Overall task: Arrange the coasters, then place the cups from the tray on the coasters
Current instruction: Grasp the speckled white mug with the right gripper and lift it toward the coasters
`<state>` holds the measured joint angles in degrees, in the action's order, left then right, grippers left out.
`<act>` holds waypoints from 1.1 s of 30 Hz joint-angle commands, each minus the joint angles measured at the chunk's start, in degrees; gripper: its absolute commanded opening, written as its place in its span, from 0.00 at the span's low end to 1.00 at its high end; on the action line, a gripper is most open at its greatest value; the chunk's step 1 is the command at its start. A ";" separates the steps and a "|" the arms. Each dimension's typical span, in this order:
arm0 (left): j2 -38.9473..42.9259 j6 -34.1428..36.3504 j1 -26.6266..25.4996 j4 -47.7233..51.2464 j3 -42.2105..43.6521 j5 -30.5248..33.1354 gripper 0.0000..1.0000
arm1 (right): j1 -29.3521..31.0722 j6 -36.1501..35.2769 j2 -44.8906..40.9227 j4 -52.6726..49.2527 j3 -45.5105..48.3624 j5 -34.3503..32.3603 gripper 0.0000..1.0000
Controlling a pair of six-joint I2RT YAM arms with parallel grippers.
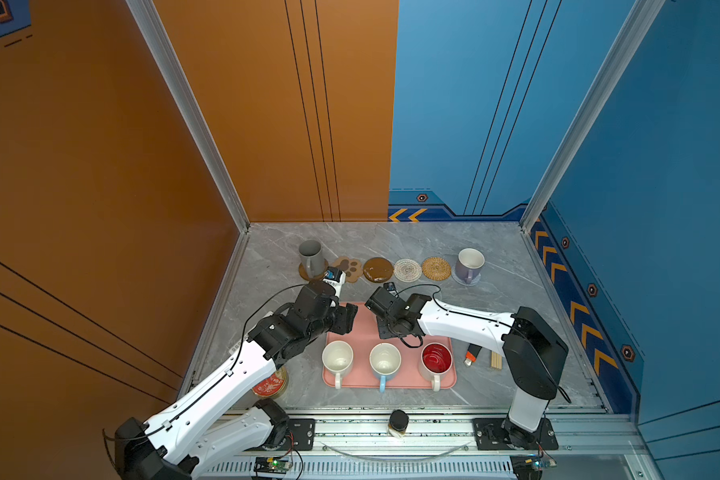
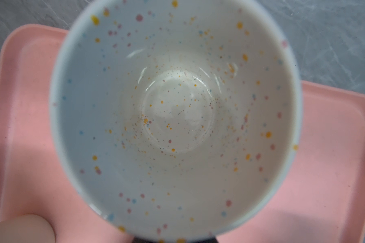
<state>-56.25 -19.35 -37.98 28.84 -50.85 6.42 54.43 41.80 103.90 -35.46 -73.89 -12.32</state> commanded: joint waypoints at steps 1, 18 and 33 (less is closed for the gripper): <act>1.20 -0.07 -0.66 -0.63 0.57 0.94 0.68 | 0.30 -0.82 -1.15 -1.14 -2.48 -2.80 0.00; 3.13 -0.33 -0.69 1.13 0.78 3.80 0.68 | 0.15 -1.90 -2.41 -2.73 -4.42 -5.15 0.00; 3.49 -0.66 -0.71 1.36 1.42 4.34 0.69 | -2.24 -3.63 -5.43 -3.80 -4.36 -6.29 0.00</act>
<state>-53.25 -19.42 -37.98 28.97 -50.57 9.50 52.90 39.42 102.43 -39.86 -75.79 -14.92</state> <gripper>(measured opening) 0.685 0.153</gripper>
